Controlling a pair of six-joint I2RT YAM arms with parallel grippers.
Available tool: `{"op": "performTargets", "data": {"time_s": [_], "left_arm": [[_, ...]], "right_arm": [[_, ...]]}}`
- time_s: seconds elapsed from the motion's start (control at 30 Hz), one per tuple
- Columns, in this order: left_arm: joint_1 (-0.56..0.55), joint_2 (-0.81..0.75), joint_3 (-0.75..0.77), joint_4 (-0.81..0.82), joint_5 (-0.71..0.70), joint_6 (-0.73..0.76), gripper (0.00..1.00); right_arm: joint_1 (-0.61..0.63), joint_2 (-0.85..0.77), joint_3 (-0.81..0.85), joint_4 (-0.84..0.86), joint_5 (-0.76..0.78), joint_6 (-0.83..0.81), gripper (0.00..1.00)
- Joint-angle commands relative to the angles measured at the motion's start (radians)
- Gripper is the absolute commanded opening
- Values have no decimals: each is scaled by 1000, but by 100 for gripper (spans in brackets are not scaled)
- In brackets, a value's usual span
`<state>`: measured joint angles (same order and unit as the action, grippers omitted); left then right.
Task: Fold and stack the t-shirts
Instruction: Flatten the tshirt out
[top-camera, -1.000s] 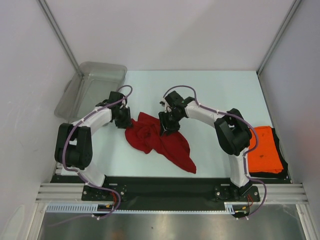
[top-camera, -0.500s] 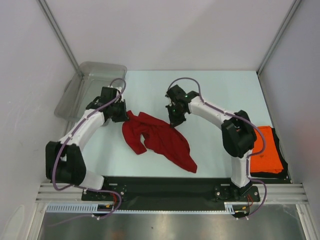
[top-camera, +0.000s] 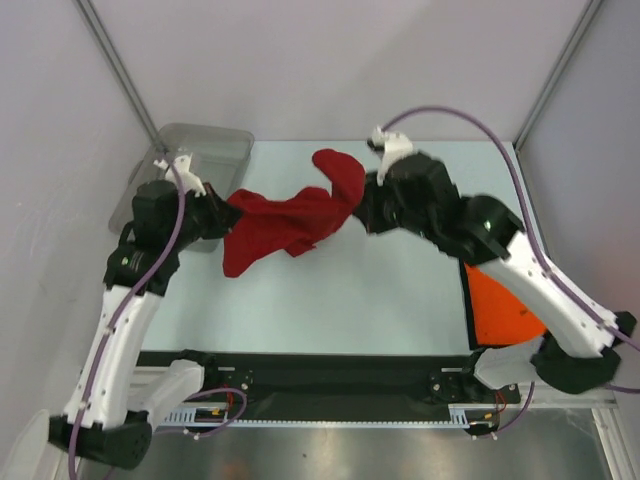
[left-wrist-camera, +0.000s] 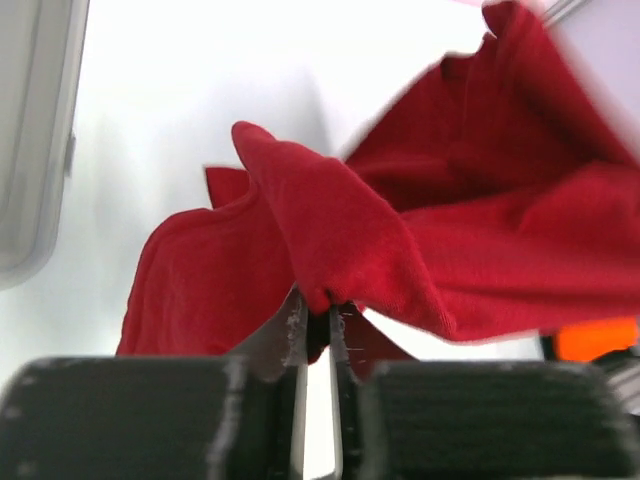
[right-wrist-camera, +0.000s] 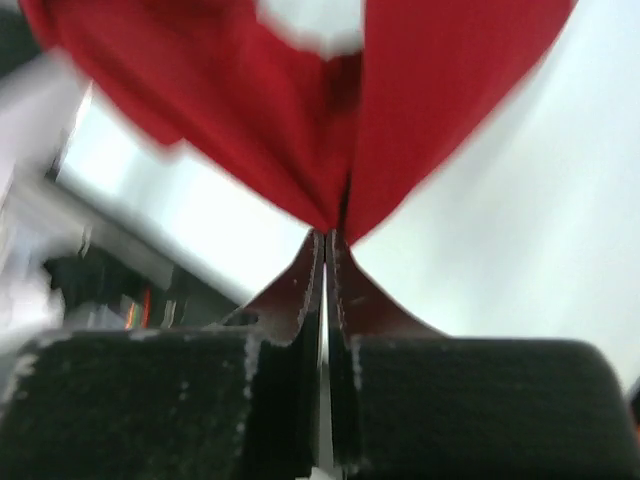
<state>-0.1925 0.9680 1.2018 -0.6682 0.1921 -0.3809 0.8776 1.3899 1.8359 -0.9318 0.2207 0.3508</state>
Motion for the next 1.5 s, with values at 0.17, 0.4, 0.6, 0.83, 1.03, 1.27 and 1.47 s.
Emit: {"op": "performTargets", "data": {"time_s": [0.17, 0.4, 0.6, 0.83, 1.03, 1.27, 1.47], "left_arm": [[16, -348, -385, -257, -166, -203, 100], [16, -385, -417, -292, -106, -199, 100], [13, -206, -421, -86, 108, -205, 100], [-24, 139, -440, 62, 207, -170, 79], [-85, 328, -283, 30, 35, -92, 91], [-85, 500, -214, 22, -69, -76, 93], [-85, 591, -214, 53, -57, -84, 86]], "right_arm": [[363, -322, -784, 100, -110, 417, 0], [205, -463, -932, 94, -98, 479, 80], [-285, -349, -897, 249, -507, 271, 84], [-312, 114, -629, 200, -543, 103, 74], [-299, 306, -492, 174, -508, 2, 64], [-266, 469, -405, 169, -526, -32, 64], [-255, 552, -377, 175, -494, -50, 66]]}}
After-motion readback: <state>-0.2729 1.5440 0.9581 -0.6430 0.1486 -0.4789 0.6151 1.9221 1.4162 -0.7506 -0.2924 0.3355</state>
